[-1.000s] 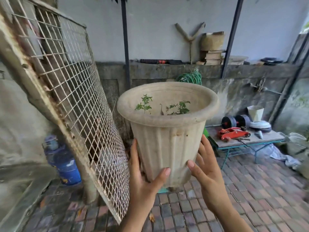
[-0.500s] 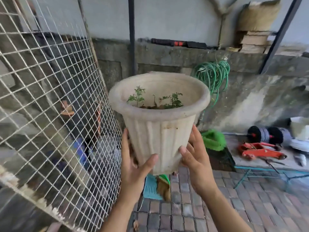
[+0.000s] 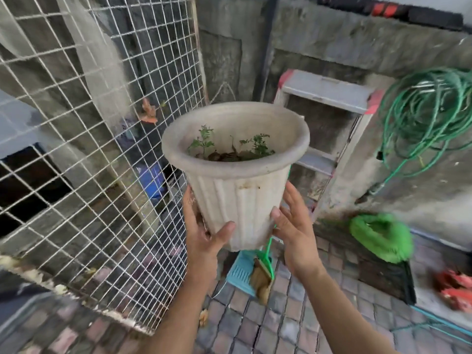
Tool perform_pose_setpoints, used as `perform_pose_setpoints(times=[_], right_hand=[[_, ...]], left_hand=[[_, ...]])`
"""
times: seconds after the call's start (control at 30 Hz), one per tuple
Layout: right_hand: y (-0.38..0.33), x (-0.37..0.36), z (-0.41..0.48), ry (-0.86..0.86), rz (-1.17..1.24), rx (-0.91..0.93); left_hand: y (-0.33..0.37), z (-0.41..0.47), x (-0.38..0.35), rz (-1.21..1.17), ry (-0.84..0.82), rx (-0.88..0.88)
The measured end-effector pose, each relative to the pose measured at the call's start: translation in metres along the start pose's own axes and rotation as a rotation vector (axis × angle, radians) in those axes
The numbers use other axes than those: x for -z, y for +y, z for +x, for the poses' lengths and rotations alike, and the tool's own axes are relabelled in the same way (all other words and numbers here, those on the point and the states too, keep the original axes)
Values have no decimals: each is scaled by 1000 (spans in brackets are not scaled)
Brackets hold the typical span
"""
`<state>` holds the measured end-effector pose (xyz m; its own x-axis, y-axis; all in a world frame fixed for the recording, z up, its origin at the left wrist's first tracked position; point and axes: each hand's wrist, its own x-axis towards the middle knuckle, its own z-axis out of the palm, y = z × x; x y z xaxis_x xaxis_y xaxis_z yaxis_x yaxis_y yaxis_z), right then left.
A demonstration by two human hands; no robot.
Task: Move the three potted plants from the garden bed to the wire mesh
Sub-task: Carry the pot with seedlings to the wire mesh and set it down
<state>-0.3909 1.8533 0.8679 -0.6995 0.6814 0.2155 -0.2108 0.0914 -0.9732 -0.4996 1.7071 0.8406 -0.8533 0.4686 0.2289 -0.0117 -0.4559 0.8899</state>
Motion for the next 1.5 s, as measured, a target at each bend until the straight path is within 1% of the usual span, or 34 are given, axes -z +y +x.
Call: perform_pose_setpoints(times=[0.13, 0.2, 0.27, 0.33, 0.4, 0.53, 0.73, 0.83, 0.97, 1.03, 1.17, 1.3, 1.5], right_hand=[[45, 15, 56, -41, 7, -92], [74, 26, 82, -53, 16, -120], [110, 35, 108, -72, 28, -151], [156, 42, 131, -99, 54, -149], [212, 46, 148, -101, 102, -173], [340, 54, 170, -115, 186, -237], [534, 66, 187, -204, 193, -176], [618, 69, 182, -229, 244, -162], [716, 67, 163, -305, 273, -112], [758, 67, 157, -296, 265, -95], [830, 69, 150, -302, 292, -70], [888, 68, 141, -277, 316, -100], [939, 73, 151, -179, 267, -38]], left_hand=[[-50, 41, -11, 2, 59, -35], [-80, 62, -13, -29, 59, -16], [-120, 81, -9, -11, 37, -7], [-166, 97, 1, 19, 58, 2], [-216, 111, 16, 40, 95, 31], [-332, 132, 48, 146, 149, 9], [-516, 126, 106, 155, 237, 17], [-589, 121, 138, 170, 263, 17], [-682, 108, 183, 207, 221, -59], [-724, 102, 201, 232, 229, -52], [-788, 90, 231, 263, 272, -37], [-832, 80, 263, 288, 324, -22], [-878, 92, 289, 352, 267, -5]])
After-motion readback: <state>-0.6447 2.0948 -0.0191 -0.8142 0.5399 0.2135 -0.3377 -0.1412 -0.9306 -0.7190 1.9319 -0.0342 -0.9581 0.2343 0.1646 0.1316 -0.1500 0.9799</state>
